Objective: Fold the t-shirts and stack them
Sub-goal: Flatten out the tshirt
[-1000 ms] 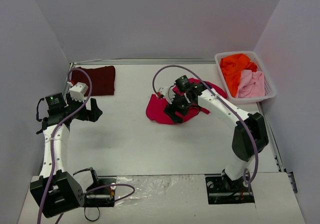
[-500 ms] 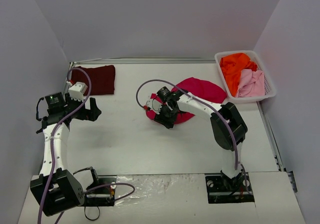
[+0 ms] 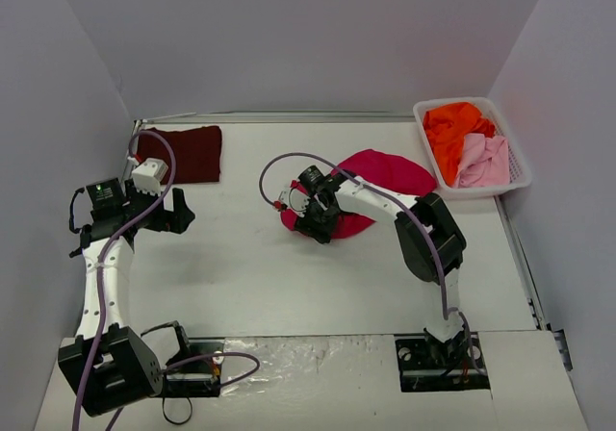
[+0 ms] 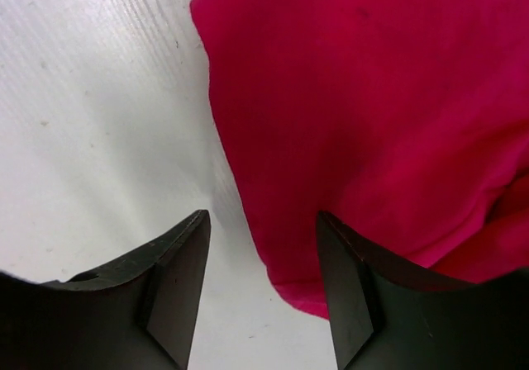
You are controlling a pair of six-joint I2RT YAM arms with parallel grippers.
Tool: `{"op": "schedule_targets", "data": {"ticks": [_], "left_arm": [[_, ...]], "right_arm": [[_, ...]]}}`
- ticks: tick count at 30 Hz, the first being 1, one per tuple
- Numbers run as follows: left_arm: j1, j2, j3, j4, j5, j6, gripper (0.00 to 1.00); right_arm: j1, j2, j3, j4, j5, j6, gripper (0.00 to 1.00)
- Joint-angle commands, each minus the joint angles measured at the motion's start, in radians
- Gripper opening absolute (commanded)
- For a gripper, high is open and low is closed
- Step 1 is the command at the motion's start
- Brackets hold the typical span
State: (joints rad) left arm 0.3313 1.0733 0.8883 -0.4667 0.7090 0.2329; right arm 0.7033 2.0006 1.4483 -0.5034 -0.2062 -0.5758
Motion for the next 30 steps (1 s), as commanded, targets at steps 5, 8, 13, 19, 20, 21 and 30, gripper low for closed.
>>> {"op": "schedule_targets", "data": {"ticks": [5,8,13,19,20,21,30], "left_arm": [[0.008,-0.007,0.037,0.008,0.01,0.013,0.94],[0.008,-0.006,0.037,0.007,0.007,0.014,0.94],[0.008,-0.007,0.037,0.008,0.007,0.016,0.94],[0.008,-0.003,0.035,0.01,0.007,0.019,0.94],[0.008,-0.003,0.035,0.01,0.007,0.019,0.94],[0.008,-0.003,0.035,0.008,0.007,0.02,0.94],[0.008,0.002,0.034,0.011,0.007,0.025,0.94]], "right_arm": [[0.05,0.061,0.079,-0.032,0.034,0.007,0.5],[0.067,0.078,0.104,-0.037,0.048,0.004,0.5],[0.079,0.118,0.158,-0.049,0.065,0.004,0.5],[0.09,0.161,0.21,-0.047,0.088,0.002,0.46],[0.09,0.167,0.218,-0.047,0.09,0.004,0.45],[0.091,0.181,0.224,-0.046,0.096,0.004,0.44],[0.122,0.233,0.317,-0.026,0.151,0.016,0.28]]}}
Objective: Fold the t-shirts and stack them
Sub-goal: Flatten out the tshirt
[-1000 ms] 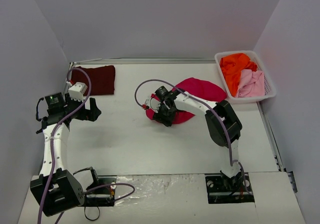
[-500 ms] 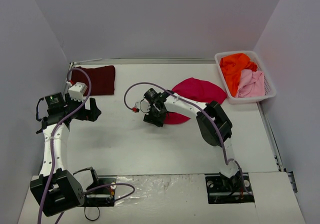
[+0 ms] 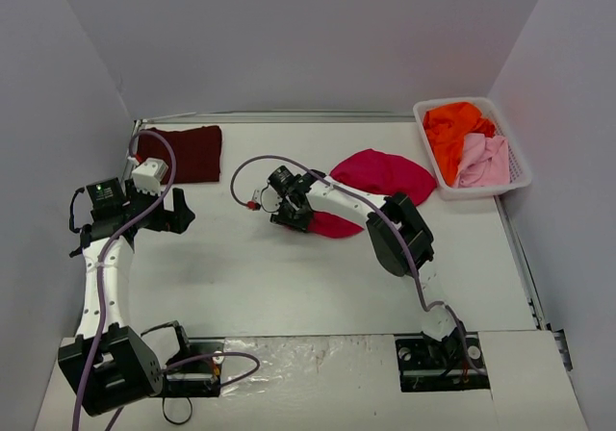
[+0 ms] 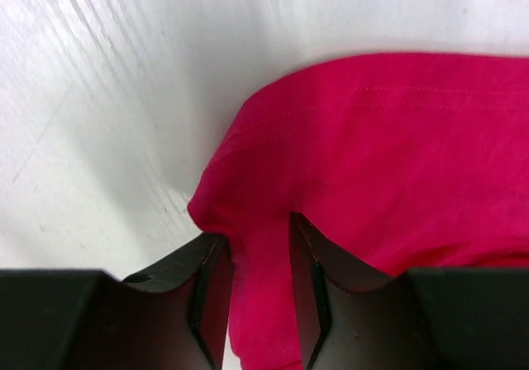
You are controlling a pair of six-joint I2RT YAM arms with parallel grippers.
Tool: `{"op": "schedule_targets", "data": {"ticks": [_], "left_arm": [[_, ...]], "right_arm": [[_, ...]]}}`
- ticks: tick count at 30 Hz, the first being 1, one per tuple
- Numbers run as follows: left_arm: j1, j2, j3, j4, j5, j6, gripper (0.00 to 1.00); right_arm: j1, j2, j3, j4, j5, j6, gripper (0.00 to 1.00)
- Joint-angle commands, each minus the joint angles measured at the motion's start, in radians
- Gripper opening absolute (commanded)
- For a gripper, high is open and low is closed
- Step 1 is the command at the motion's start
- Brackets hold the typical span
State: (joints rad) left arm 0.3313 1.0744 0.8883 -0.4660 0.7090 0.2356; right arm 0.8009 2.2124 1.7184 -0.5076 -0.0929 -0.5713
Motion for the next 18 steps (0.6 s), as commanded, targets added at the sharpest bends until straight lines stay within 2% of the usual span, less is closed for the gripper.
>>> {"op": "schedule_targets", "data": {"ticks": [1,4,5,6,7,12,18], "left_arm": [[0.008,0.002,0.034,0.01,0.007,0.021,0.94],[0.008,0.001,0.035,0.009,0.009,0.021,0.94],[0.008,0.001,0.035,0.009,0.01,0.021,0.94],[0.008,0.002,0.035,0.009,0.012,0.021,0.94],[0.008,0.002,0.035,0.009,0.012,0.021,0.94],[0.008,0.007,0.037,0.009,0.015,0.021,0.94],[0.008,0.007,0.041,0.001,0.01,0.024,0.99]], "right_arm": [[0.032,0.026,0.053,-0.022,0.039,0.013,0.27],[0.047,0.035,0.07,-0.023,0.047,0.013,0.26],[0.058,0.036,0.072,-0.023,0.05,0.014,0.19],[0.064,0.035,0.073,-0.023,0.054,0.014,0.07],[0.069,0.033,0.076,-0.025,0.058,0.024,0.0],[0.157,-0.049,0.095,-0.075,0.05,0.03,0.0],[0.262,-0.2,0.231,-0.181,0.05,0.056,0.0]]}}
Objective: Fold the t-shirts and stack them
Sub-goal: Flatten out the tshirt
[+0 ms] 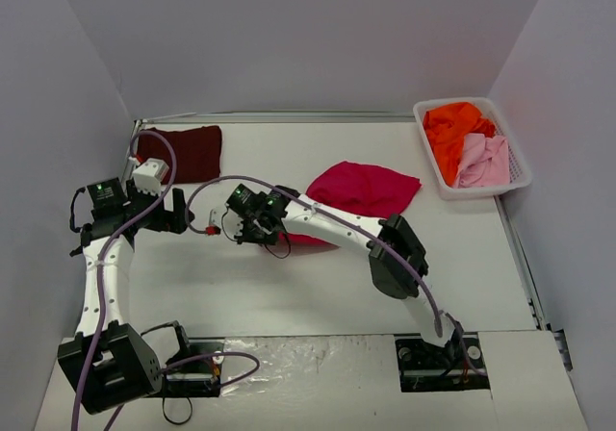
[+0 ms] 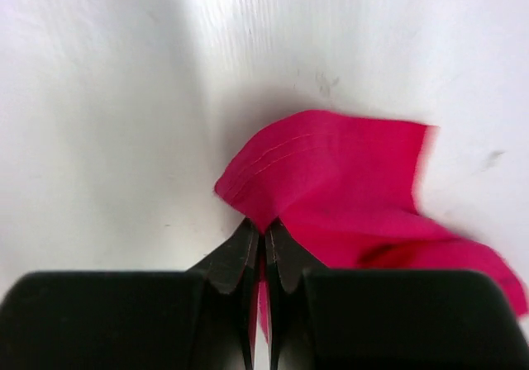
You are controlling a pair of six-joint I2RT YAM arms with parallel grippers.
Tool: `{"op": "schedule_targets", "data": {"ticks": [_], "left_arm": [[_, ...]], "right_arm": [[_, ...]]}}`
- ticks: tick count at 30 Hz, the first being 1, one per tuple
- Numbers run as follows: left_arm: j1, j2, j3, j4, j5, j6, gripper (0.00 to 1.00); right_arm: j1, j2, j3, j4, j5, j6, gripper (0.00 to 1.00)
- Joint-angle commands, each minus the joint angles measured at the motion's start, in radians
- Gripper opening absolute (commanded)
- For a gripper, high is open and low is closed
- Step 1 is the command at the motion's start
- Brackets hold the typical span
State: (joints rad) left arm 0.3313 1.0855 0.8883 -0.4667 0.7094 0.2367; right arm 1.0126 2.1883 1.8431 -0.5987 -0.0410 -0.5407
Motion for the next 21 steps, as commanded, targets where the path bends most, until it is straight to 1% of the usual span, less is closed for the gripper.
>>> {"op": "schedule_targets", "data": {"ticks": [1,5,6,7,9,10,11,12,13,14,15,16,18,20,21], "left_arm": [[0.008,-0.006,0.044,0.0,0.01,0.023,0.87],[0.008,-0.012,0.047,-0.003,0.004,0.021,0.65],[0.009,-0.015,0.047,-0.006,0.001,0.023,0.64],[0.011,-0.016,0.049,-0.004,-0.002,0.023,0.64],[0.015,-0.018,0.049,-0.003,-0.01,0.023,0.68],[0.015,-0.018,0.049,-0.004,-0.013,0.019,0.73],[0.017,-0.018,0.049,-0.004,-0.013,0.019,0.86],[0.017,-0.018,0.049,-0.004,-0.011,0.019,0.9],[0.018,-0.019,0.049,-0.003,-0.008,0.019,0.93],[0.02,-0.018,0.049,-0.003,-0.007,0.018,0.96],[0.02,-0.018,0.051,-0.004,0.001,0.016,0.97],[0.02,-0.018,0.052,-0.007,0.001,0.016,0.97],[0.02,-0.019,0.057,-0.009,0.007,0.015,0.97],[0.02,-0.019,0.057,-0.012,0.021,0.012,0.96],[0.02,-0.018,0.057,-0.013,0.028,0.01,0.95]], "right_arm": [[0.053,-0.195,0.149,-0.102,-0.006,0.03,0.0],[0.041,-0.32,0.243,-0.147,0.006,0.03,0.0],[0.029,-0.338,0.258,-0.159,0.009,0.027,0.0],[-0.017,-0.36,0.275,-0.162,0.009,0.027,0.0],[-0.095,-0.409,0.304,-0.161,-0.025,0.016,0.0],[-0.205,-0.433,0.309,-0.161,-0.054,0.015,0.0],[-0.265,-0.446,0.298,-0.158,-0.122,0.009,0.0],[-0.322,-0.456,0.285,-0.154,-0.158,-0.002,0.0],[-0.416,-0.475,0.263,-0.153,-0.189,-0.008,0.0],[-0.457,-0.484,0.237,-0.141,-0.221,-0.016,0.0],[-0.494,-0.49,0.173,-0.136,-0.23,-0.028,0.0],[-0.556,-0.505,0.139,-0.127,-0.247,-0.033,0.0],[-0.63,-0.515,0.034,-0.083,-0.282,-0.035,0.0],[-0.725,-0.506,-0.02,-0.064,-0.335,-0.041,0.0],[-0.749,-0.495,-0.065,-0.062,-0.371,-0.05,0.0]]}}
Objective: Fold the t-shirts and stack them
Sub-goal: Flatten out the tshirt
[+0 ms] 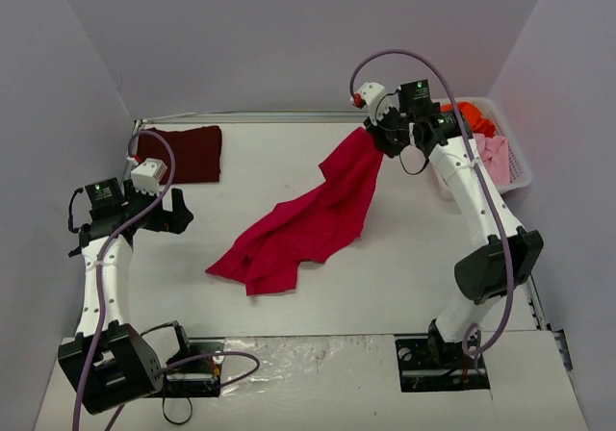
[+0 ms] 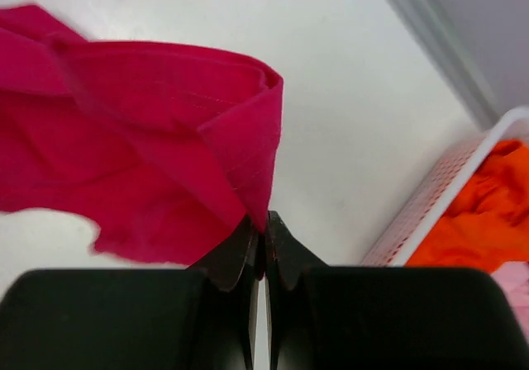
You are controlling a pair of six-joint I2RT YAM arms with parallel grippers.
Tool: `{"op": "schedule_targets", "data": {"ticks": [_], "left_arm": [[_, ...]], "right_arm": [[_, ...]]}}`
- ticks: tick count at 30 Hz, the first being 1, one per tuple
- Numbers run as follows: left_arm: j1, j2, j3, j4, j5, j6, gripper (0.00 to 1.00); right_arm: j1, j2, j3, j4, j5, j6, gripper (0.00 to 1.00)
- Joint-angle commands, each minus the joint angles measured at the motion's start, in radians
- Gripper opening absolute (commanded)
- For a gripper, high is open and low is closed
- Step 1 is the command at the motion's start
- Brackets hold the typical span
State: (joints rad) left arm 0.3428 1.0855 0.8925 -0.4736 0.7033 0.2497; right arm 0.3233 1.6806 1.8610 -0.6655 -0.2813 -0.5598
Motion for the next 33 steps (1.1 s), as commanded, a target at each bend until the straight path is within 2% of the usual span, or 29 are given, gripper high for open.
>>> {"op": "schedule_targets", "data": {"ticks": [1,7,11,14,16,21,25,33], "left_arm": [[0.009,-0.016,0.052,-0.008,0.045,-0.006,0.95],[-0.004,0.01,0.054,-0.005,0.074,-0.024,0.94],[-0.048,0.03,0.065,-0.013,0.075,-0.018,0.94],[-0.173,0.06,0.091,-0.068,0.033,0.06,0.94],[-0.208,0.086,0.12,-0.123,0.044,0.095,0.94],[-0.332,0.169,0.186,-0.354,0.015,0.302,0.94],[-0.378,0.182,0.157,-0.438,0.004,0.42,0.95],[-0.446,0.143,0.065,-0.497,-0.142,0.599,0.95]], "right_arm": [[-0.076,0.017,-0.107,0.009,-0.142,-0.034,0.0],[-0.104,0.05,-0.268,0.07,-0.148,-0.041,0.0],[-0.11,0.07,-0.316,0.106,-0.136,-0.032,0.0],[-0.113,0.071,-0.347,0.124,-0.127,-0.022,0.0],[-0.115,0.065,-0.371,0.139,-0.125,-0.019,0.0],[-0.121,0.053,-0.416,0.173,-0.104,0.001,0.0],[-0.132,0.054,-0.439,0.184,-0.099,0.008,0.0],[-0.135,0.077,-0.465,0.205,-0.09,0.027,0.0]]}}
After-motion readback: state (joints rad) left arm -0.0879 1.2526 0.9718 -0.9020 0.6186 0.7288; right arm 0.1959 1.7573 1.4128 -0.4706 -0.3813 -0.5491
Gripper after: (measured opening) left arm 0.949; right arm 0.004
